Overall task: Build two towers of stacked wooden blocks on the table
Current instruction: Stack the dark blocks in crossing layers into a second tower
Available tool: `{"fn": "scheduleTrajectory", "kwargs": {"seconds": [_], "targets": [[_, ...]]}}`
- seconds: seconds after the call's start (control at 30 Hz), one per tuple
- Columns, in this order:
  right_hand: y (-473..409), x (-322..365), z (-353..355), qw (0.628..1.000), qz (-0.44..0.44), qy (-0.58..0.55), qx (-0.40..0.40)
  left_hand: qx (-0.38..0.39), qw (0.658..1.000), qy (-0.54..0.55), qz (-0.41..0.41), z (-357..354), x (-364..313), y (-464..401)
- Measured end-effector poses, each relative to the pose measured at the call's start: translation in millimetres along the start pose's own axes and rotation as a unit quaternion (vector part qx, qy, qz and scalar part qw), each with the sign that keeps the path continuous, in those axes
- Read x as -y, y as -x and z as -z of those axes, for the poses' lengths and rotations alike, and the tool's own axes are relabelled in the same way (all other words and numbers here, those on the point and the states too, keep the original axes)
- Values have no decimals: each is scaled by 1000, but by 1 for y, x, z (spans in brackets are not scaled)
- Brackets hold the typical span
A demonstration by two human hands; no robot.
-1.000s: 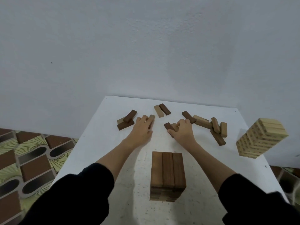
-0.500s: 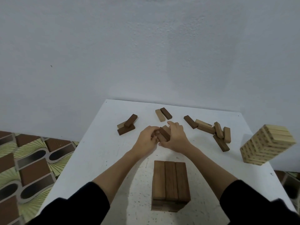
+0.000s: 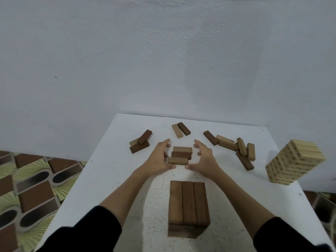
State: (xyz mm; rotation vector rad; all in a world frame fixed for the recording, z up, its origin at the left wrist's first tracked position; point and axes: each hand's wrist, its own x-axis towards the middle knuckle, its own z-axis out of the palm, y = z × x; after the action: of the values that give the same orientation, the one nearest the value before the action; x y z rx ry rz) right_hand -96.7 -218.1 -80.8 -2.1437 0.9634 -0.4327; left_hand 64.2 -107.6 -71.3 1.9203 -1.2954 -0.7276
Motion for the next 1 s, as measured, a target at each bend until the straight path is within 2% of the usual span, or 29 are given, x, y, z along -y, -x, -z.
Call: {"fn": "scheduleTrajectory", "kwargs": {"seconds": [0.13,0.3,0.73,1.0], "targets": [[3,-4,-9,997,17,-61,-42,-21,999,34,-19,-9,0,0],[6,-4,-20,994,33,-60,-88,-31,998,53,-26,-14,5,2],[10,-9,-25,989,83,-12,-125,-67,994,80,-10,-17,4,5],[9,-10,-24,989,70,-23,-125,-73,991,112,1,-15,9,4]]}}
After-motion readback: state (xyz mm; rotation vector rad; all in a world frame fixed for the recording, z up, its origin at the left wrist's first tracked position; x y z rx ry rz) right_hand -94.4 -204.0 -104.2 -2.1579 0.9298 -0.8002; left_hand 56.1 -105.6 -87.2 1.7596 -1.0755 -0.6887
